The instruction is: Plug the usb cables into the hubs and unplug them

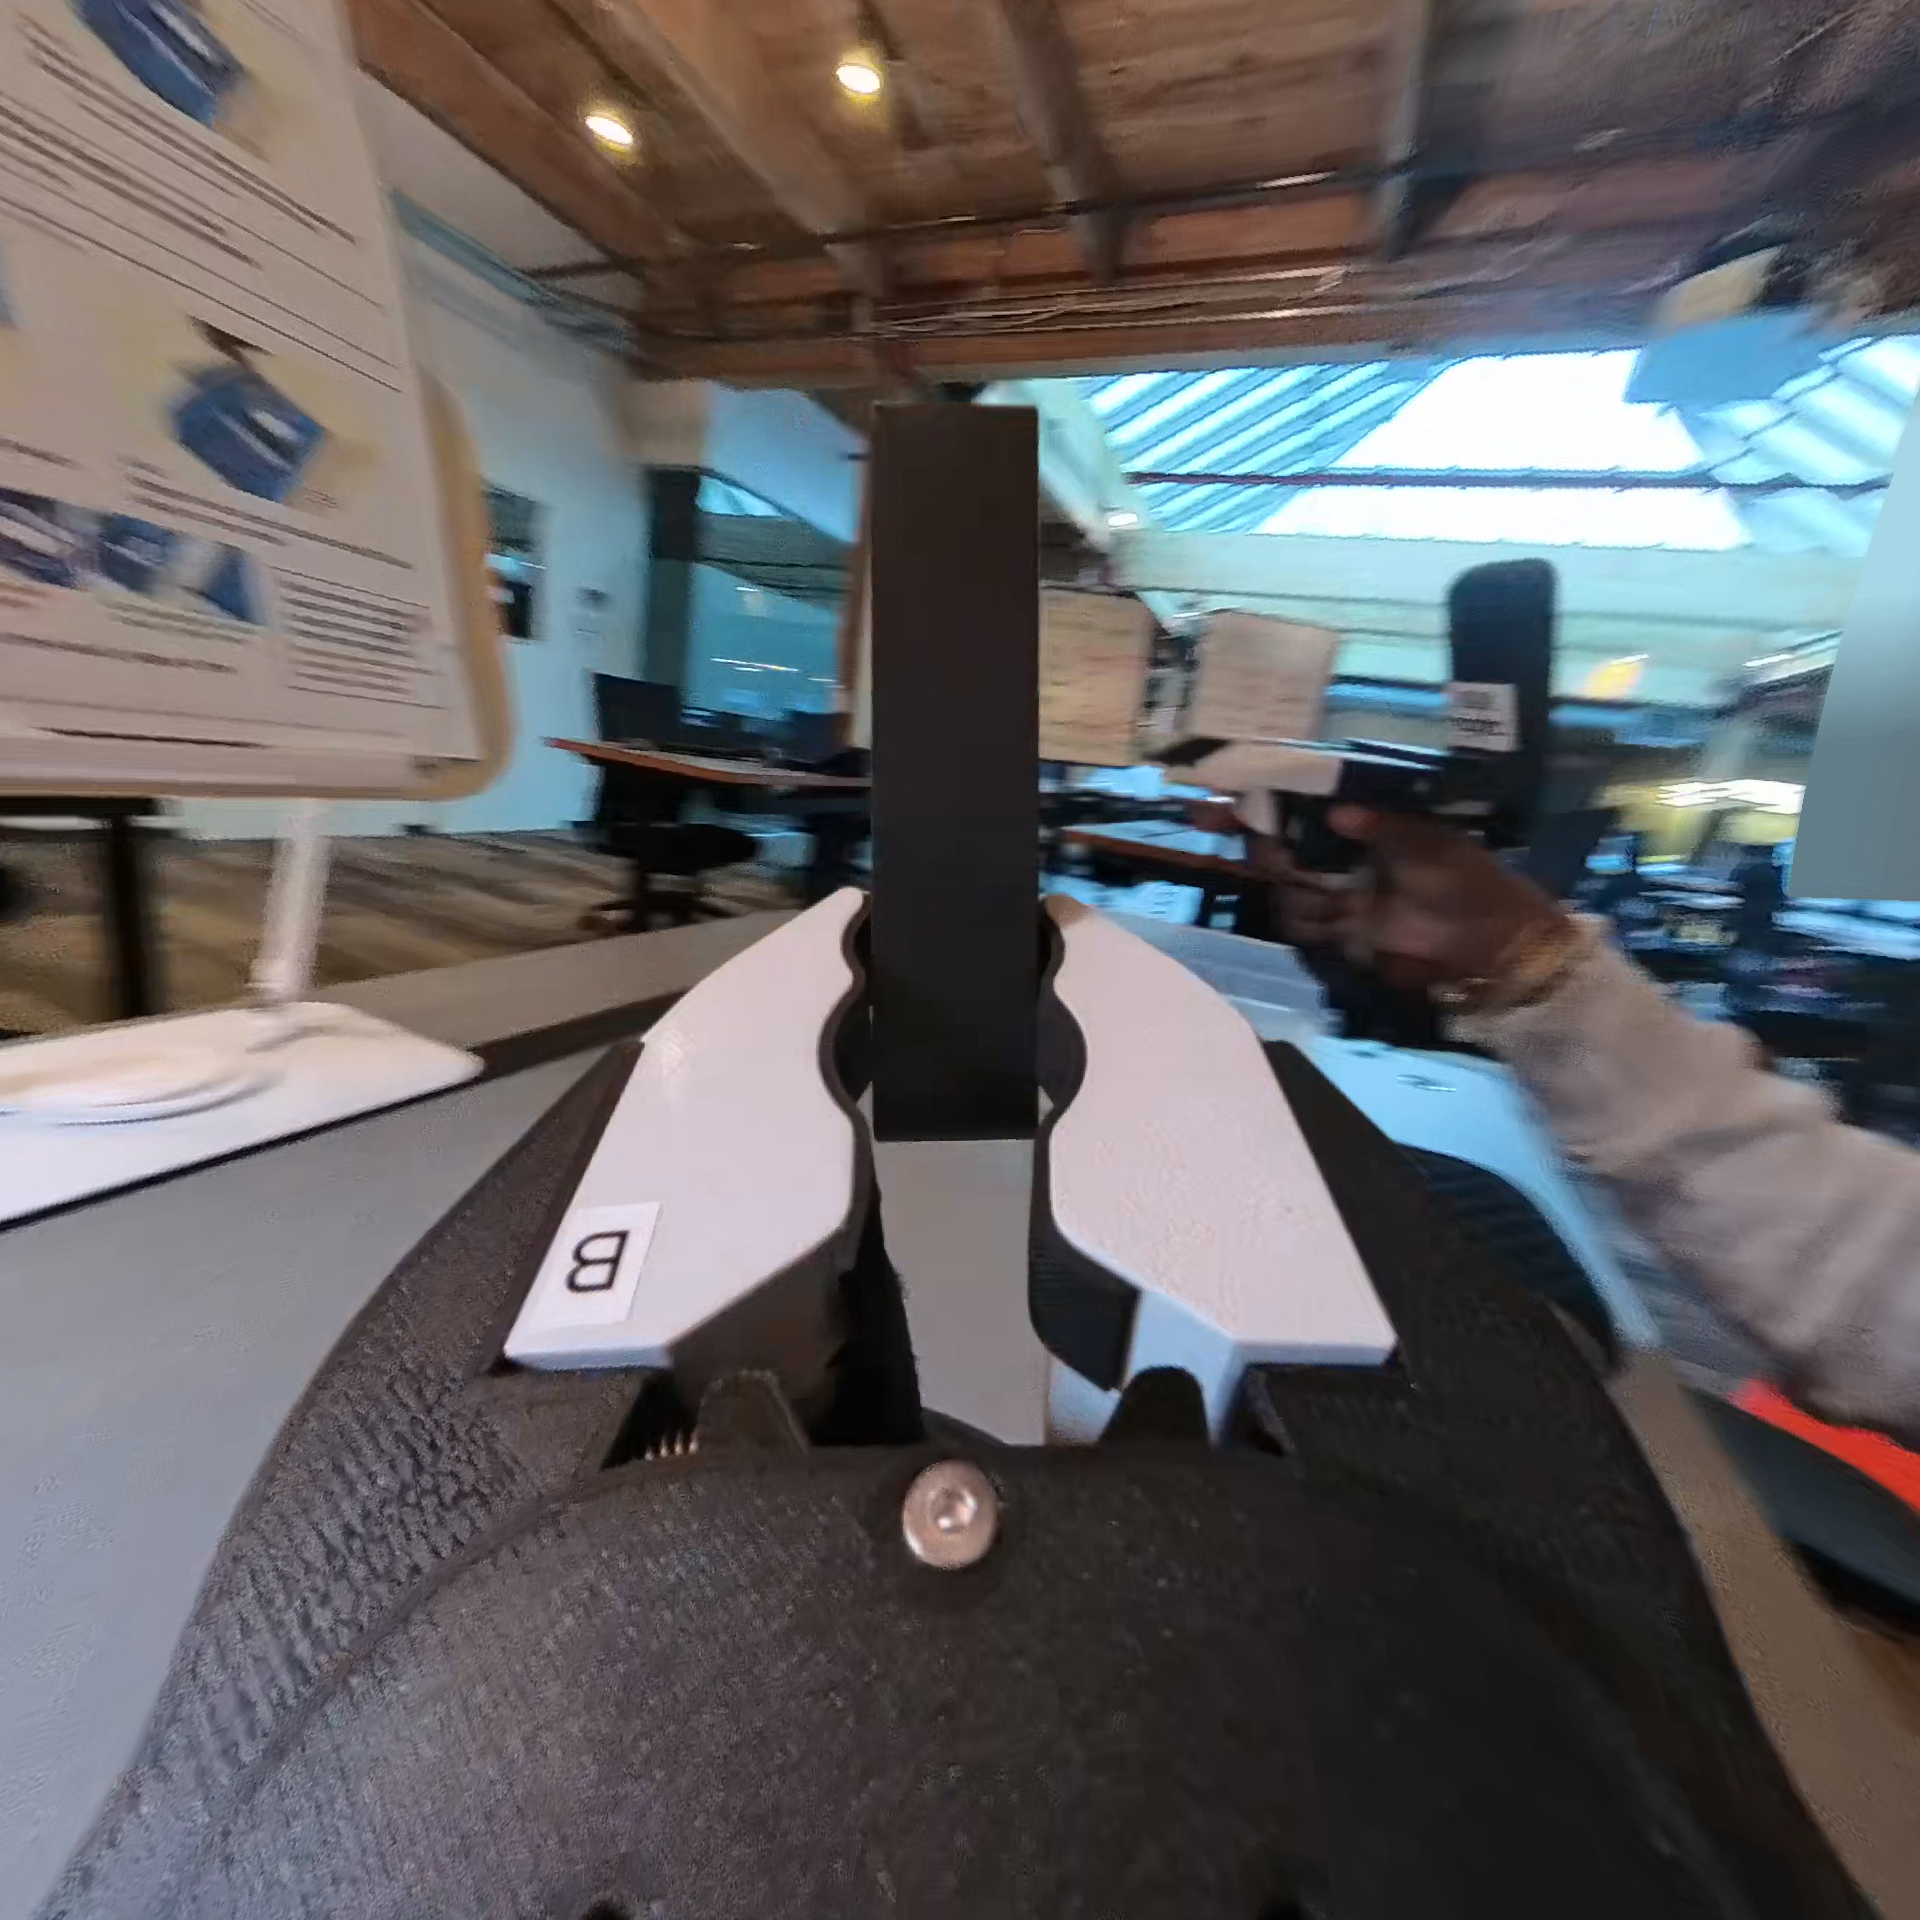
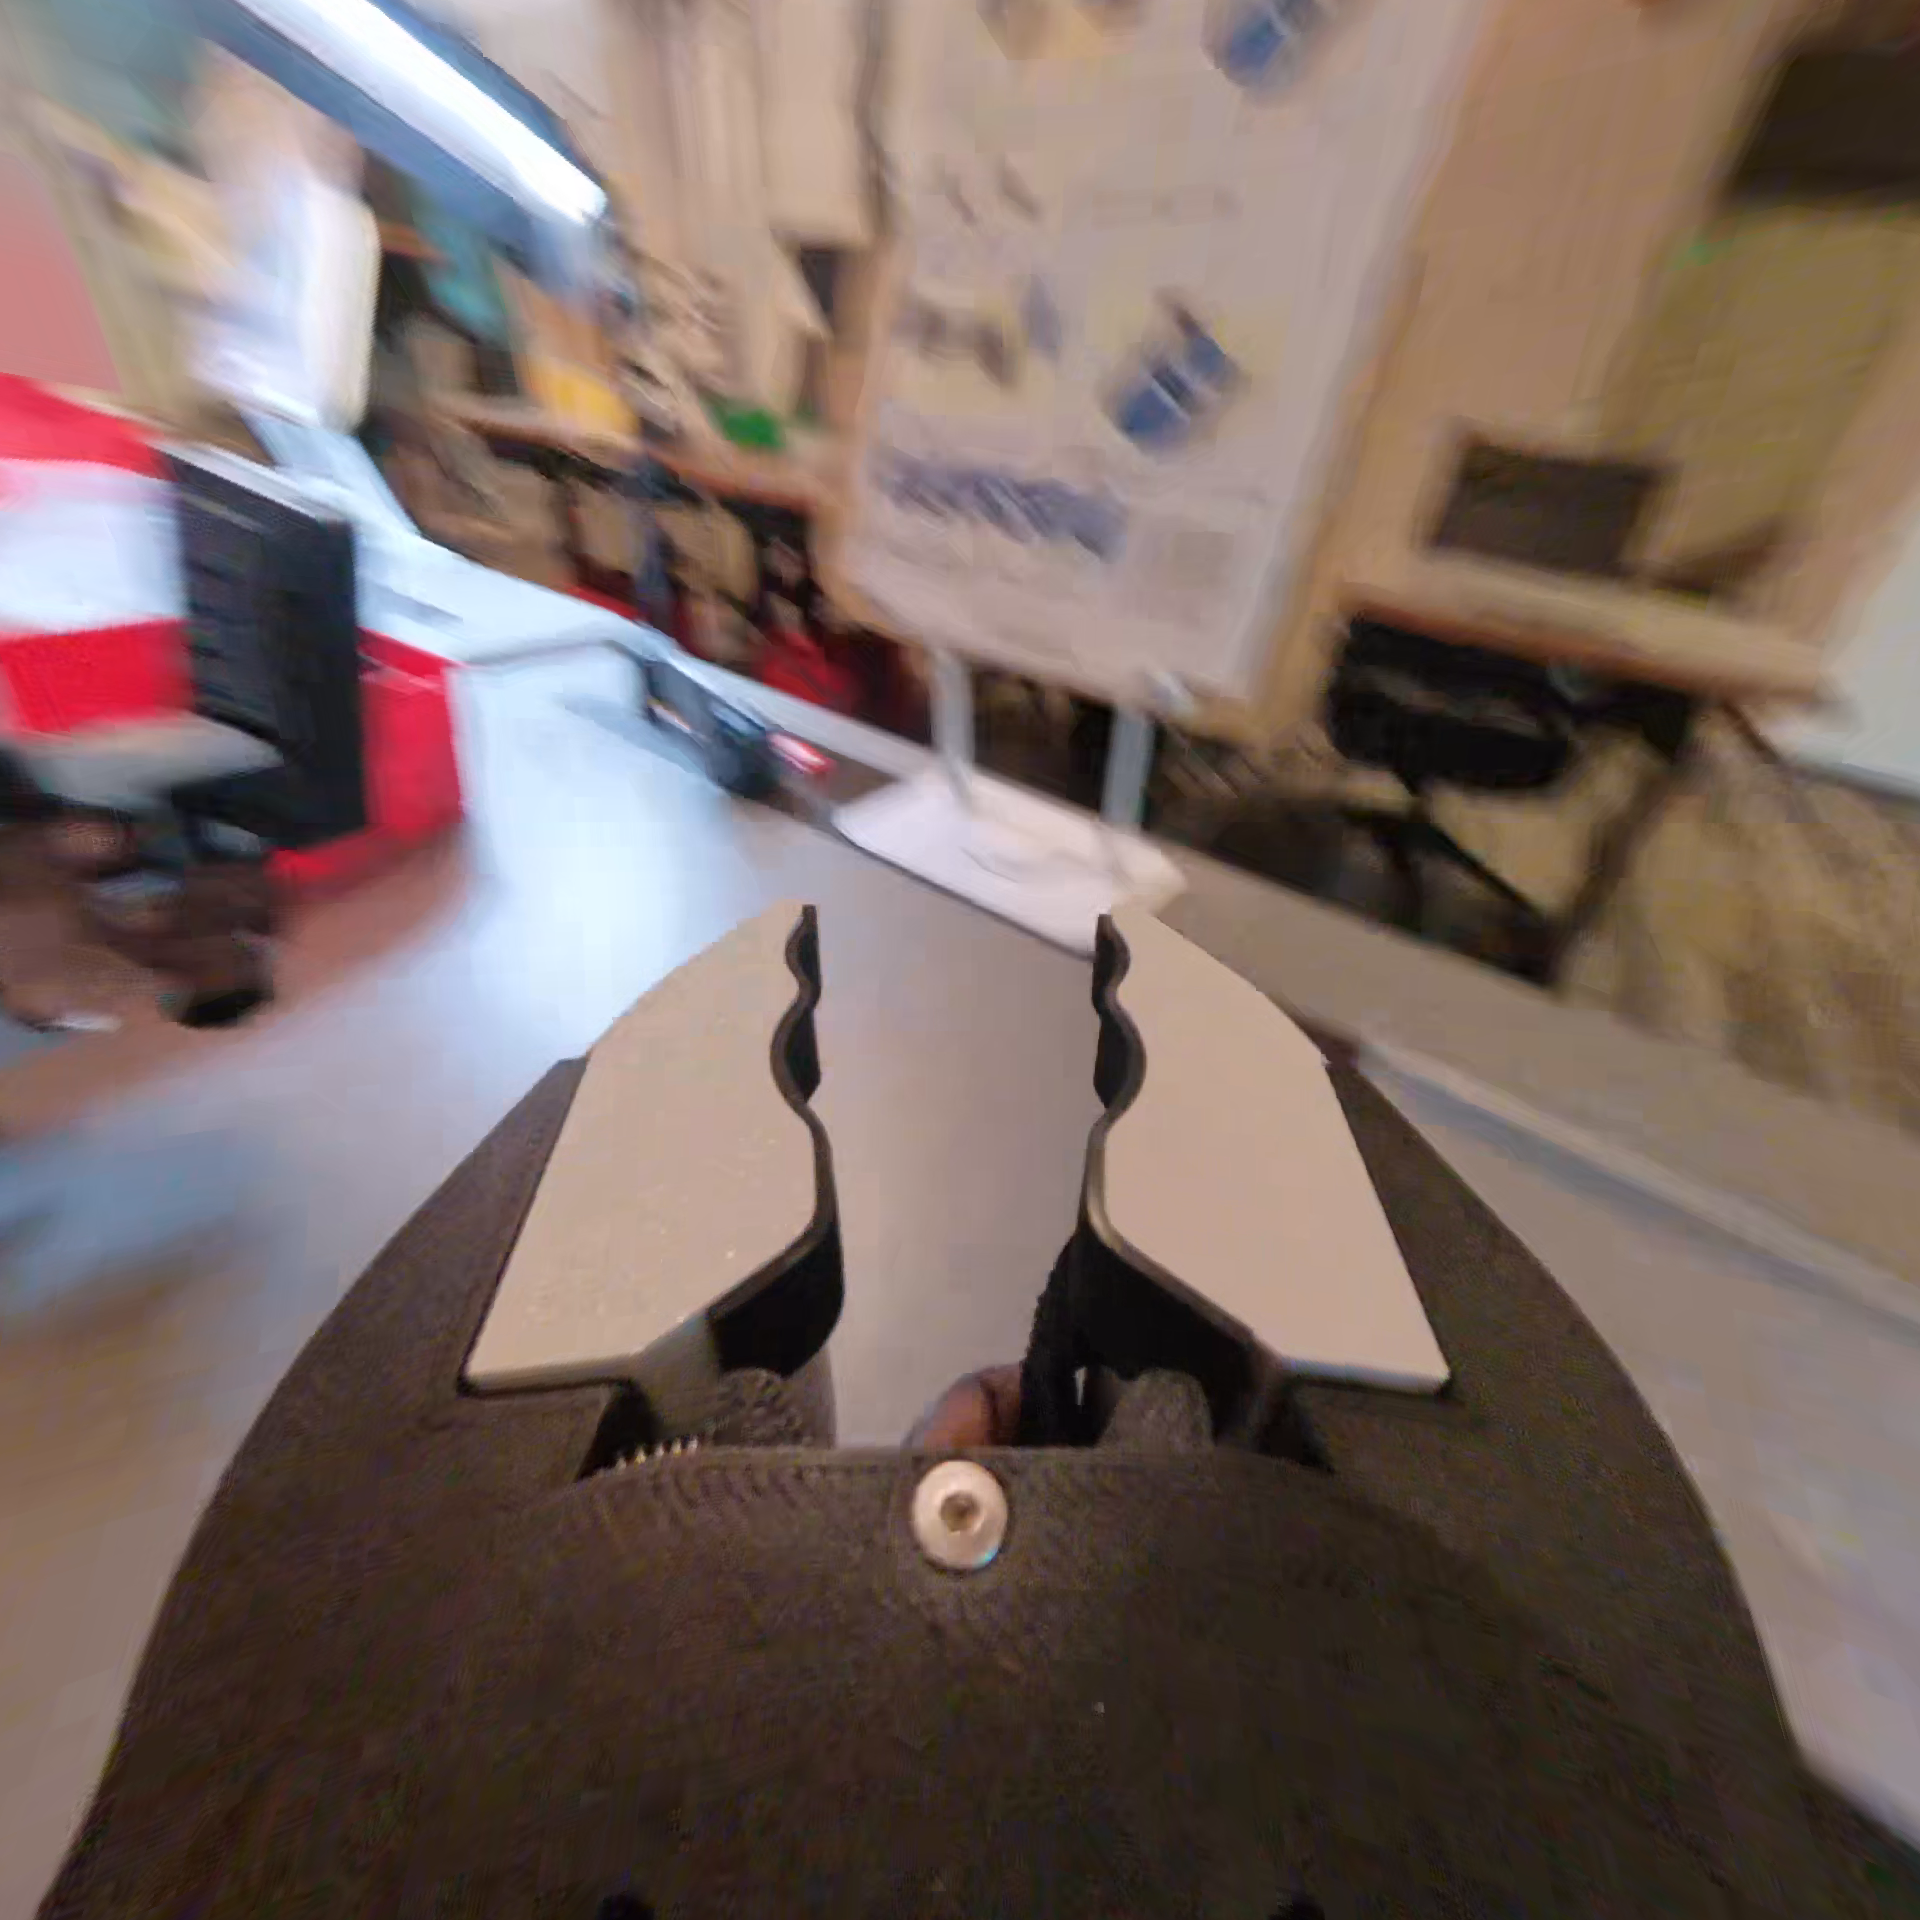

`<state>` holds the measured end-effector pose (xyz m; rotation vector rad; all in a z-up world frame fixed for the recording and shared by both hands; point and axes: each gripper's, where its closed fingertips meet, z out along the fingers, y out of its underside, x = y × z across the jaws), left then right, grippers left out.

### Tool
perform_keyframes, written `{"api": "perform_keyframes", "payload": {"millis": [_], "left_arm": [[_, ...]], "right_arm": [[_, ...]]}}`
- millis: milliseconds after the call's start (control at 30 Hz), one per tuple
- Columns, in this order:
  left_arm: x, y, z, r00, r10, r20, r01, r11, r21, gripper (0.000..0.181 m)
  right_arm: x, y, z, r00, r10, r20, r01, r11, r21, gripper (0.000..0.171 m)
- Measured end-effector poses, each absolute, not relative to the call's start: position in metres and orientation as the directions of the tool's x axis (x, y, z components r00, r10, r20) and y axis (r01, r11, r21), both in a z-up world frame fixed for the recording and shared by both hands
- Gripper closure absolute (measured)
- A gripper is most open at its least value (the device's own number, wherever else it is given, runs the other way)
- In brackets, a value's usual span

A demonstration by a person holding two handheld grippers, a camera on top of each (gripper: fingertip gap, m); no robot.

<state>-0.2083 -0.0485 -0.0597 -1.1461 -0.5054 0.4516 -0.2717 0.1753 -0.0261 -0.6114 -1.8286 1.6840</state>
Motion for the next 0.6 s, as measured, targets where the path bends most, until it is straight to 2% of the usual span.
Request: {"api": "perform_keyframes", "payload": {"millis": [33,100,167,333,400,533,600], "left_arm": [[-0.202,-0.042,-0.06,0.844,0.51,0.167,-0.041,0.372,-0.927,0.154],[-0.189,-0.032,-0.061,0.906,0.379,0.186,0.024,0.393,-0.919,0.154],[-0.178,-0.023,-0.063,0.94,0.287,0.183,0.063,0.383,-0.921,0.154],[-0.159,-0.009,-0.07,0.976,0.166,0.143,0.082,0.327,-0.941,0.154],[-0.158,-0.008,-0.072,0.976,0.169,0.139,0.081,0.314,-0.946,0.154],[-0.17,-0.023,-0.057,0.956,0.208,0.206,0.092,0.452,-0.887,0.15],[-0.182,-0.038,-0.049,0.932,0.234,0.279,0.107,0.556,-0.824,0.138]], "right_arm": [[-0.254,0.144,-0.015,-0.805,0.579,0.129,-0.105,0.074,-0.992,0.116],[-0.218,0.084,-0.011,-0.931,0.335,0.147,-0.12,0.099,-0.988,0.105],[-0.191,0.039,-0.012,-0.98,0.133,0.15,-0.131,0.143,-0.981,0.099],[-0.167,-0.021,-0.024,-0.983,-0.134,0.126,-0.162,0.308,-0.937,0.123],[-0.163,-0.029,-0.034,-0.972,-0.208,0.108,-0.183,0.386,-0.904,0.139],[-0.173,-0.034,-0.022,-0.976,-0.182,0.118,-0.178,0.365,-0.914,0.141],[-0.188,-0.028,-0.009,-0.982,-0.101,0.158,-0.183,0.336,-0.924,0.141]]}}
